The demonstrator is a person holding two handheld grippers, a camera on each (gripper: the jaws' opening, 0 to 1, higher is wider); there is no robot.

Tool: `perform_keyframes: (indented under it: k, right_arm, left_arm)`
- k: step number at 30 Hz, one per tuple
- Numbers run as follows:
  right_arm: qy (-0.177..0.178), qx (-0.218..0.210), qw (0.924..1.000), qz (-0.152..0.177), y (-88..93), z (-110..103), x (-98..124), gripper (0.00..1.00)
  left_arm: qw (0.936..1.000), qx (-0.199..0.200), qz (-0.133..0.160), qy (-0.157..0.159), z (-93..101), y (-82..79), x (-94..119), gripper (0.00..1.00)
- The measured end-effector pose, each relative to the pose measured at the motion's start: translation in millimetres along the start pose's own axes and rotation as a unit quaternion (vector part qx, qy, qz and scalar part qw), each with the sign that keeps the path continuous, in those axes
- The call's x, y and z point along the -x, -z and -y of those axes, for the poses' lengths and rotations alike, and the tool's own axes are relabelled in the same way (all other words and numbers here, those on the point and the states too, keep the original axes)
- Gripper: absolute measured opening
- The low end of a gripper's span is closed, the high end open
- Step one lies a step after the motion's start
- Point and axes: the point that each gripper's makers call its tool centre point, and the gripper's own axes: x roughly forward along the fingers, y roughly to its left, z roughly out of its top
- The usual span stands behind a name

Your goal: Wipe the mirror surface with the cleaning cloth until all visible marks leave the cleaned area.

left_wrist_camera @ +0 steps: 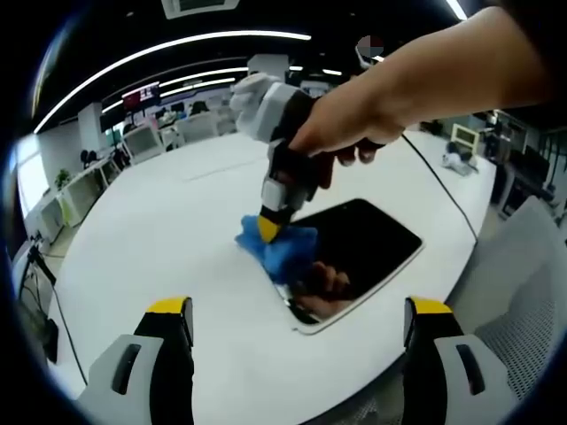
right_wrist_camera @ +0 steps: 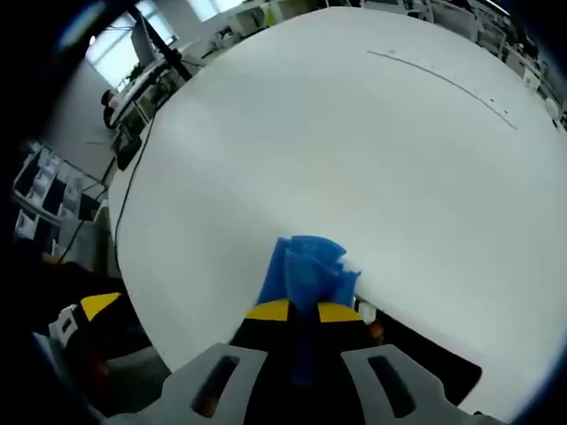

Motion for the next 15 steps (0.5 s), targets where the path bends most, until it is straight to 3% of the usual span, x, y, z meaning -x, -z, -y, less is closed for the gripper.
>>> perform_keyframes:
  k: [3,6,7,15]
  right_arm:
    - [-0.002,-0.009,1.0,-0.001,1.8,-1.0,2.2,0.03]
    - [0.002,-0.068,0.9977,0.004,-0.1,-0.1,2.2,0.03]
    - [0.021,-0.023,0.9991,0.03,-10.0,9.0,1.7,0.03]
    - [0.016,-0.009,0.9997,0.015,-5.5,4.7,2.2,0.03]
  left_arm:
    - [1.0,0.001,0.0,-0.001,-0.4,0.1,-0.3,0.99]
    - [1.0,0.004,0.003,-0.005,-2.2,-1.1,0.1,0.99]
    - [1.0,0.005,0.004,-0.005,-2.4,-1.2,0.3,0.99]
    - [1.0,0.002,-0.001,-0.005,-1.8,0.2,0.0,0.99]
